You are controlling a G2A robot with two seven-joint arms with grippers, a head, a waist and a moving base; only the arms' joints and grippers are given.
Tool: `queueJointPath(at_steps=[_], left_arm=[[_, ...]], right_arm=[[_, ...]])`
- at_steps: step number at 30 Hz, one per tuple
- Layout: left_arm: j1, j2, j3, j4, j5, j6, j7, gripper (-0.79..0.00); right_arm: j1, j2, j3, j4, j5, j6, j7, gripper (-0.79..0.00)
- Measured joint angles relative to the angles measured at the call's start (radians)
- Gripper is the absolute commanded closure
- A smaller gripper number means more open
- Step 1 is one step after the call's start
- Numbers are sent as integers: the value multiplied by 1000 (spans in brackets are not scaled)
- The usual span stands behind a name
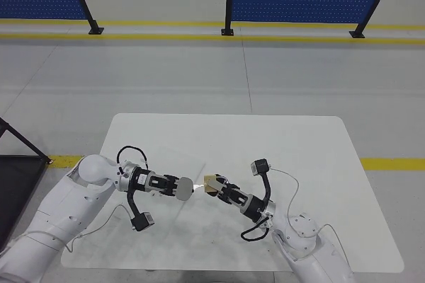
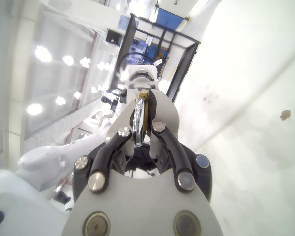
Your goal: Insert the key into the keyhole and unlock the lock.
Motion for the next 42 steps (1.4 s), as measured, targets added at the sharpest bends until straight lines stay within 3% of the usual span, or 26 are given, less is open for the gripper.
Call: queueJointPath(at_steps=[42], left_arm=[[-8, -22, 17, 6, 32, 0, -14, 0]], right_arm=[[21, 11, -32, 1, 7, 9, 12, 0]])
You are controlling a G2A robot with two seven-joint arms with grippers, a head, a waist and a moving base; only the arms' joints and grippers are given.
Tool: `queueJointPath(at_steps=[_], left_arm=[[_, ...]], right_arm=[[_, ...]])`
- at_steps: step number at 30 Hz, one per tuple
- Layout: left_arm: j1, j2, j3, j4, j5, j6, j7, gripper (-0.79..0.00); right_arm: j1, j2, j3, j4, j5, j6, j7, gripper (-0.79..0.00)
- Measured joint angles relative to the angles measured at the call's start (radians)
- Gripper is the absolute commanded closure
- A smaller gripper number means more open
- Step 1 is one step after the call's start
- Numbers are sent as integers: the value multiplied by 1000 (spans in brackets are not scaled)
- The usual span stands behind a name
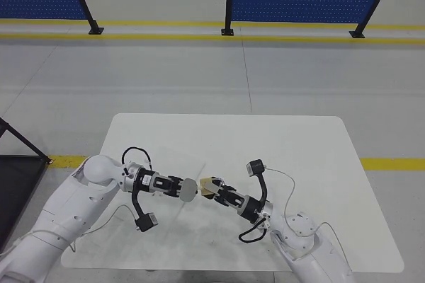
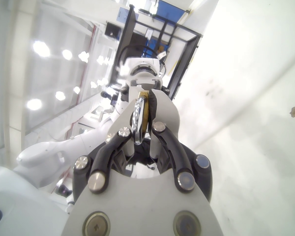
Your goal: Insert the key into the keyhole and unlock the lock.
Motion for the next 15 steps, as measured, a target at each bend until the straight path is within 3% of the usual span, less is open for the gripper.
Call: queueJointPath(at_steps=[15], left_arm=[[-21, -15, 20, 6, 8, -5, -17, 0]], right_arm=[[-3, 5, 3, 3, 3, -2, -6, 0]])
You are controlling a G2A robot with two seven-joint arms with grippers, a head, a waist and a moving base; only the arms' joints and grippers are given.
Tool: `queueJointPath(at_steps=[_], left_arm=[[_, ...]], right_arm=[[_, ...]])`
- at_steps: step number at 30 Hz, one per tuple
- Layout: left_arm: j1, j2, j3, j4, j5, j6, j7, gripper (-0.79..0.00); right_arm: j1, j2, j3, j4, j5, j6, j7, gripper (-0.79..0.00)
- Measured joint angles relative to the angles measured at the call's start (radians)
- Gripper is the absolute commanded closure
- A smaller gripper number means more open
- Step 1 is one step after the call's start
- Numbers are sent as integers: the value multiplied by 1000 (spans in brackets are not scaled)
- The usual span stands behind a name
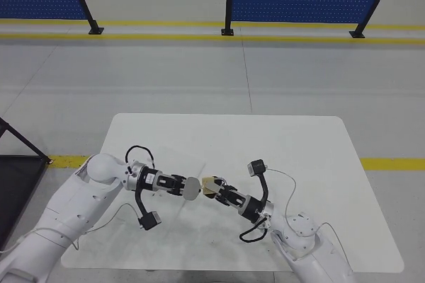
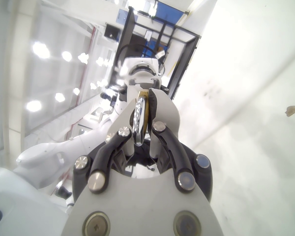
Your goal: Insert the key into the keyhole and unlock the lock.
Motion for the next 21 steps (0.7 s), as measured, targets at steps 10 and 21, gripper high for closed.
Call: queueJointPath(at_steps=[10, 21], left_arm=[[-7, -5, 2, 8, 3, -3, 6, -785], [13, 17, -85, -1, -28, -38, 4, -785]], right_arm=[[-1, 3, 4, 8, 15, 3, -8, 0], [-7, 8, 30, 29, 28, -2, -26, 0]])
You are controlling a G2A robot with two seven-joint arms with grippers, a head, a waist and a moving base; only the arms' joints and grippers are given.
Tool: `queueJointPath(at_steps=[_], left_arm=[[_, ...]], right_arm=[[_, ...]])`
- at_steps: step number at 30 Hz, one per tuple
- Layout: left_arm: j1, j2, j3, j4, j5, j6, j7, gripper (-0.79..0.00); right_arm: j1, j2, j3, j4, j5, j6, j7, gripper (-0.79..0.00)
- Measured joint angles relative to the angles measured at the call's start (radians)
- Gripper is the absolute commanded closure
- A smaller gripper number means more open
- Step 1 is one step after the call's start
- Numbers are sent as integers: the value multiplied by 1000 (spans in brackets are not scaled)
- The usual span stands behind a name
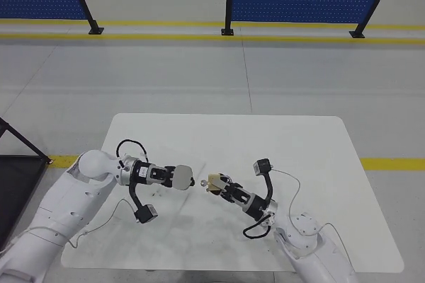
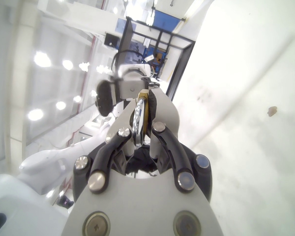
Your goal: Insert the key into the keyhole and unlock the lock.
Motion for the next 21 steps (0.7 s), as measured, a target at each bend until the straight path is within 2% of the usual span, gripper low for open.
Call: queueJointPath(at_steps=[5, 10, 16, 17, 21], left_arm=[[8, 14, -31, -13, -18, -138, 35, -785], [8, 13, -30, -13, -15, -110, 33, -785], [15, 11, -22, -14, -42, -139, 36, -785], [9, 10, -21, -13, -76, -177, 39, -785], [-32, 6, -37, 3, -269, -498, -42, -785]], right_arm=[[-3, 2, 9, 6, -5, 3, -7, 0], [-3, 2, 9, 6, -5, 3, -7, 0], [-3, 2, 9, 6, -5, 3, -7, 0], [-3, 2, 9, 6, -5, 3, -7, 0], [-3, 2, 9, 6, -5, 3, -7, 0]])
